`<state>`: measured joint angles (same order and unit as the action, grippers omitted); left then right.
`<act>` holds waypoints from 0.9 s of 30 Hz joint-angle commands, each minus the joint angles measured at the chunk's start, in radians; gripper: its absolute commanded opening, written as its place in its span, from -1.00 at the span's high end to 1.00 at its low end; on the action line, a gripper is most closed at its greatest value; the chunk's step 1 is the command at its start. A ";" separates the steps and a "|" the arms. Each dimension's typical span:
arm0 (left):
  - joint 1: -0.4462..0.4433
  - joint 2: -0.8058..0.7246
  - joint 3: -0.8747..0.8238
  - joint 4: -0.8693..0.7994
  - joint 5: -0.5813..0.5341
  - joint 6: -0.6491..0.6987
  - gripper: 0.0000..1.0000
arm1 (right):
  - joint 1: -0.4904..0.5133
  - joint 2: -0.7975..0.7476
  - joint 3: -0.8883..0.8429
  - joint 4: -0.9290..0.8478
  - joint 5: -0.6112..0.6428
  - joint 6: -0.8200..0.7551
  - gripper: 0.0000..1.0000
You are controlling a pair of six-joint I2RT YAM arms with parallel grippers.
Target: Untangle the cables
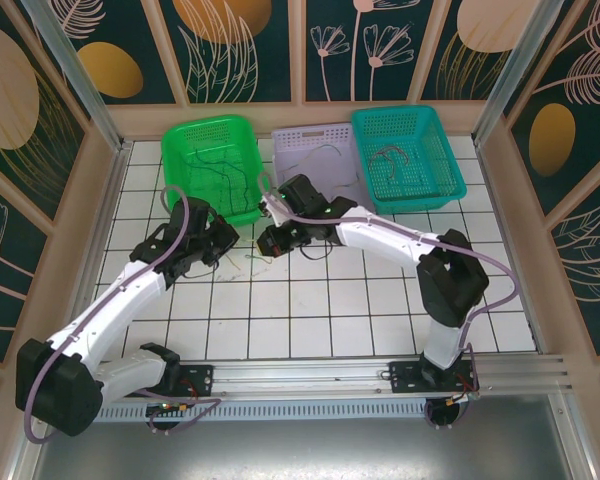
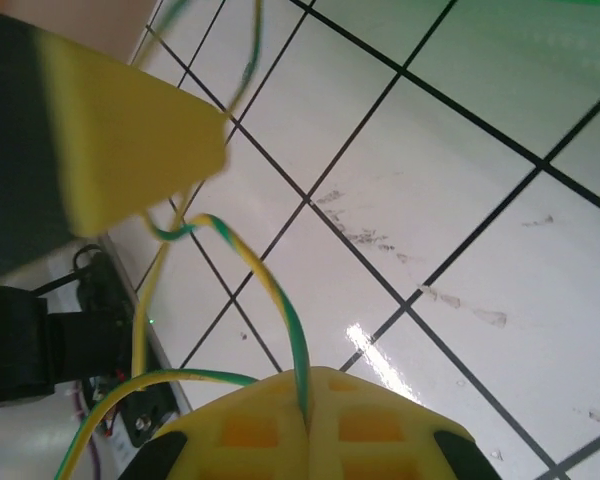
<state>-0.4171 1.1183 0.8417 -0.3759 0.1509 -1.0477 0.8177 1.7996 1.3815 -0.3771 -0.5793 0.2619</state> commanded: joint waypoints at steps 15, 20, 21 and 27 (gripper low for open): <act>0.018 -0.047 0.124 0.389 0.218 0.195 1.00 | -0.006 -0.003 -0.293 0.230 -0.662 0.201 1.00; 0.018 -0.080 0.105 0.512 0.166 0.240 1.00 | -0.004 -0.015 -0.317 0.224 -0.719 0.202 1.00; 0.018 -0.094 0.086 0.554 0.151 0.248 1.00 | -0.007 -0.016 -0.313 0.211 -0.727 0.194 1.00; 0.018 -0.162 -0.018 0.774 0.067 0.258 1.00 | -0.025 -0.038 -0.261 0.165 -0.752 0.181 1.00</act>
<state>-0.4316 1.0080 0.7933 -0.0559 0.3935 -0.8253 0.7677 1.7603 1.1461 -0.0105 -1.2373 0.4549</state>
